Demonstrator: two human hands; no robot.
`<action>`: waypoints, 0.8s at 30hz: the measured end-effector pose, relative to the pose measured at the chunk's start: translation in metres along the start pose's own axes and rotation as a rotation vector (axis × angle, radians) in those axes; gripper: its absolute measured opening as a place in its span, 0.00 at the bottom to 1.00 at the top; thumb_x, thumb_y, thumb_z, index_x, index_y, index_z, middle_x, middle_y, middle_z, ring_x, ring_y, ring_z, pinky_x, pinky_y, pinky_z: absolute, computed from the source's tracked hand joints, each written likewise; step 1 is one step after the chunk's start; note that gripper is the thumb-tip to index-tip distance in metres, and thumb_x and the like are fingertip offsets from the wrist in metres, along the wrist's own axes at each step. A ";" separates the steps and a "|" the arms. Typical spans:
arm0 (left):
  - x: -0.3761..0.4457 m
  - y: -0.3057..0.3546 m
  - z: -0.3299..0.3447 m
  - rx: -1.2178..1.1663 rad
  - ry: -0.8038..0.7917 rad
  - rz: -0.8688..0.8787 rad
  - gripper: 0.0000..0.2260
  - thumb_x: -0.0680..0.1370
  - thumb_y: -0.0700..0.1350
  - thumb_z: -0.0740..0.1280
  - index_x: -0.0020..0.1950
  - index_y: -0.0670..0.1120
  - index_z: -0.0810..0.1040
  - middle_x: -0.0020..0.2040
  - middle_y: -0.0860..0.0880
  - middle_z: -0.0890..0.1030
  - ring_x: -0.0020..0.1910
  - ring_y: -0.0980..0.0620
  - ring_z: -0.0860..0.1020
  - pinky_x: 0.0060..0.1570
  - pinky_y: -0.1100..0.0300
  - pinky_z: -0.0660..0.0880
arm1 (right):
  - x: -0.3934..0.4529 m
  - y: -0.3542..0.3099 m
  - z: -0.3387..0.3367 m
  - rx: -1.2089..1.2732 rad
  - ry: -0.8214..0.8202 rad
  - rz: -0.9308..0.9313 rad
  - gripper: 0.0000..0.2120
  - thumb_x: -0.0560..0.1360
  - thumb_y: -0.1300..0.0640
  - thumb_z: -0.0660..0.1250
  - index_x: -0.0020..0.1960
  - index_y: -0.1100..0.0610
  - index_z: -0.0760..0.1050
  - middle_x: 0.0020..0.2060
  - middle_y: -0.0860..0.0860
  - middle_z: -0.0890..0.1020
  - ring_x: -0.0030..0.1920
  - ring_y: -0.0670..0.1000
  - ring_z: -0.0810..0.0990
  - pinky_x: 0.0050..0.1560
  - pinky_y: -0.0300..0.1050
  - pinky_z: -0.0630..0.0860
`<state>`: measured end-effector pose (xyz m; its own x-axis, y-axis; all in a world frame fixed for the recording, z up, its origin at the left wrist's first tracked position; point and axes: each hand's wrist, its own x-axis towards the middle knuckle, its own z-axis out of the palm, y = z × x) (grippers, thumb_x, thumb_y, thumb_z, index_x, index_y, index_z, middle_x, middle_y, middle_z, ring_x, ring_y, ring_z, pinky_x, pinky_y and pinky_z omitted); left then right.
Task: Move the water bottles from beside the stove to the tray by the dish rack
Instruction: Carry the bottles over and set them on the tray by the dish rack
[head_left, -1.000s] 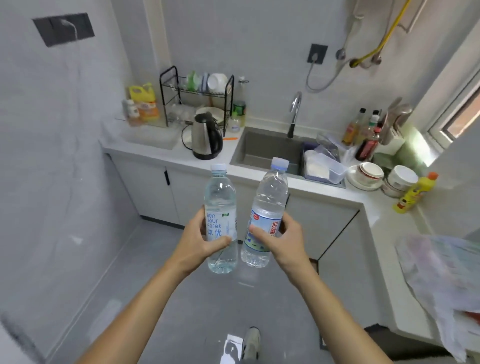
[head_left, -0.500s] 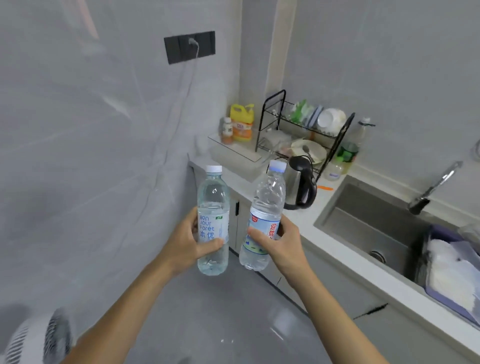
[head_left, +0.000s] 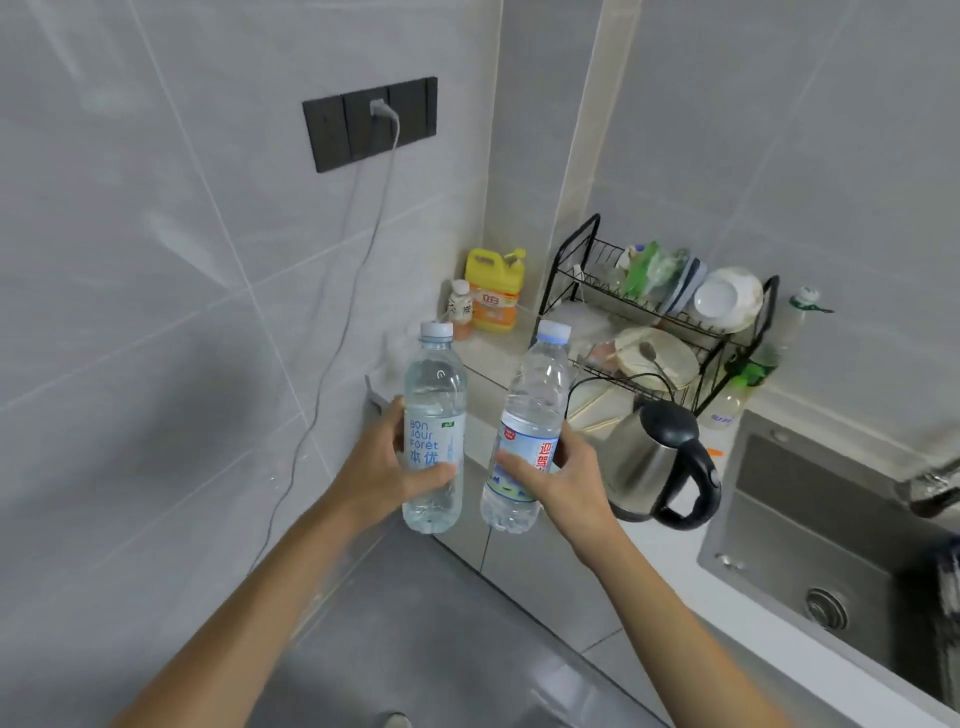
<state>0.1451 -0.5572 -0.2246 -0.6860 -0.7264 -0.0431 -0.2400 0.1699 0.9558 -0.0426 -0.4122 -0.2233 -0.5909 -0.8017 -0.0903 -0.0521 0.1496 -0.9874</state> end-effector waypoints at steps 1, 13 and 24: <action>0.019 0.000 -0.002 0.013 -0.013 0.002 0.31 0.63 0.55 0.79 0.65 0.58 0.75 0.56 0.57 0.85 0.57 0.55 0.84 0.55 0.57 0.80 | 0.014 0.000 0.000 0.002 0.016 0.006 0.20 0.71 0.58 0.82 0.60 0.52 0.80 0.49 0.48 0.88 0.50 0.47 0.88 0.48 0.41 0.84; 0.243 -0.004 0.033 0.097 -0.094 0.009 0.29 0.69 0.41 0.83 0.63 0.58 0.74 0.51 0.65 0.84 0.51 0.64 0.82 0.49 0.68 0.78 | 0.212 0.031 -0.051 0.012 0.116 0.031 0.27 0.70 0.59 0.83 0.65 0.50 0.76 0.55 0.49 0.87 0.53 0.48 0.87 0.55 0.47 0.85; 0.386 -0.037 0.070 0.175 -0.250 0.002 0.33 0.68 0.35 0.83 0.66 0.54 0.73 0.56 0.56 0.85 0.50 0.69 0.83 0.47 0.74 0.76 | 0.326 0.077 -0.079 -0.111 0.212 0.115 0.33 0.64 0.50 0.84 0.64 0.46 0.73 0.55 0.46 0.85 0.55 0.47 0.86 0.59 0.59 0.84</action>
<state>-0.1584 -0.7971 -0.2966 -0.8291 -0.5432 -0.1321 -0.3383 0.2995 0.8921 -0.3029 -0.6157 -0.3182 -0.7530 -0.6383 -0.1600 -0.0558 0.3042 -0.9510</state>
